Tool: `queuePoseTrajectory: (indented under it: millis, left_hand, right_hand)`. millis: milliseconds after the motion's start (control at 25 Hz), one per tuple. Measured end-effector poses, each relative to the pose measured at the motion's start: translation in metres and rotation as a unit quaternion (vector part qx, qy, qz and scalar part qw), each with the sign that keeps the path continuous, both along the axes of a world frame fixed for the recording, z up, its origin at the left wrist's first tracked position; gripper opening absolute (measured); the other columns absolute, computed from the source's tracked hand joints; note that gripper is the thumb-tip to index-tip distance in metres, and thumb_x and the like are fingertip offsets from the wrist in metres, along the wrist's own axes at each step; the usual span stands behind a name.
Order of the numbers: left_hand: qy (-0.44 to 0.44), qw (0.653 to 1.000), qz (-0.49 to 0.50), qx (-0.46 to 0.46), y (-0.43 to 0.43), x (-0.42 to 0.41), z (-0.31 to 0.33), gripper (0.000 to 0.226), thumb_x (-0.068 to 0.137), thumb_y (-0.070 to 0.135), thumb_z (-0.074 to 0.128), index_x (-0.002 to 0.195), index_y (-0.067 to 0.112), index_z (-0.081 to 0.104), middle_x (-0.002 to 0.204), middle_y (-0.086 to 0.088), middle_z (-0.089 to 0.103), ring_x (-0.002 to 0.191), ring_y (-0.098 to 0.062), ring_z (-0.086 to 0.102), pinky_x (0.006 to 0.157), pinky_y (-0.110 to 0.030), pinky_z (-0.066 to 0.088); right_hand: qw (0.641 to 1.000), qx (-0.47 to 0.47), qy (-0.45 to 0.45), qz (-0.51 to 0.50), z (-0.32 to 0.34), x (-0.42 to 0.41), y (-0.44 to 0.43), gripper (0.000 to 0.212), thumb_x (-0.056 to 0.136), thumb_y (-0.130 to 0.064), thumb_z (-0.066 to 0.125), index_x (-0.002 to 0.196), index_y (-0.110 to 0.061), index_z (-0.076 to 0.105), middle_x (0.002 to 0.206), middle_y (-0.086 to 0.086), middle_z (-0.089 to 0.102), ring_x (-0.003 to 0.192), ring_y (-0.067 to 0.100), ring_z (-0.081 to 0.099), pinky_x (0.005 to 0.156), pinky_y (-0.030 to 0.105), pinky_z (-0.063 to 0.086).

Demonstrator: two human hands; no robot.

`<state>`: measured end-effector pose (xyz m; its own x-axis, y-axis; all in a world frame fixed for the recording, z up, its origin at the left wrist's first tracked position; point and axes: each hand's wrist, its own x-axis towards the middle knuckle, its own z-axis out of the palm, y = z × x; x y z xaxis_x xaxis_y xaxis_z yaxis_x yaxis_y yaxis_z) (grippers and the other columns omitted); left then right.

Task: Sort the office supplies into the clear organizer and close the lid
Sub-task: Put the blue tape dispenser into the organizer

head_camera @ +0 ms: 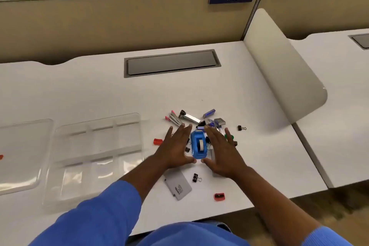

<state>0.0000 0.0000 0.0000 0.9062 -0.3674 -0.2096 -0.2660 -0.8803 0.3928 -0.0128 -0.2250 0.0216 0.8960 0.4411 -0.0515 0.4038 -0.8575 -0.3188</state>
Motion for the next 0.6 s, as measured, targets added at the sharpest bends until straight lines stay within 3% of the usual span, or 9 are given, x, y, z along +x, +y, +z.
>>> queuePoseTrajectory:
  millis: [80,200,400,600]
  left_hand:
    - [0.016,1.0,-0.008,-0.01,-0.005,0.005,-0.002,0.12,0.071,0.075,0.067,0.158,0.027,-0.001,0.168,0.0,0.01,0.154,-0.012,-0.001,0.115,-0.032,-0.015]
    - [0.033,0.999,0.008,-0.035,-0.011,0.008,-0.006,0.119,0.069,0.071,0.072,0.158,0.026,0.008,0.166,0.002,0.018,0.153,-0.013,0.005,0.116,-0.03,-0.014]
    - [0.023,0.996,0.03,-0.083,-0.017,0.011,-0.009,0.112,0.063,0.073,0.073,0.152,0.027,0.022,0.158,0.003,0.036,0.151,-0.014,0.018,0.118,-0.031,-0.015]
    - [0.019,0.992,0.035,-0.122,-0.014,0.012,0.0,0.108,0.063,0.07,0.075,0.15,0.029,0.027,0.152,0.007,0.043,0.144,-0.01,0.033,0.124,-0.033,-0.003]
  right_hand:
    - [1.0,-0.013,0.009,0.021,-0.002,0.004,0.0,0.108,0.079,-0.064,0.065,0.16,-0.033,0.0,0.166,-0.005,0.021,0.155,0.015,0.014,0.124,0.04,-0.014]
    - [0.999,-0.031,0.005,0.024,-0.006,0.009,0.003,0.105,0.08,-0.06,0.066,0.16,-0.028,0.005,0.166,-0.003,0.022,0.155,0.017,0.013,0.122,0.039,-0.018]
    - [0.999,-0.031,0.032,0.025,-0.005,0.017,0.004,0.114,0.077,-0.061,0.07,0.159,-0.035,-0.005,0.163,-0.004,0.025,0.153,0.018,0.016,0.121,0.035,-0.021]
    - [0.999,0.004,0.014,0.043,-0.004,0.021,0.002,0.11,0.077,-0.061,0.066,0.159,-0.035,-0.003,0.165,-0.007,0.019,0.15,0.0,-0.006,0.122,0.036,-0.018]
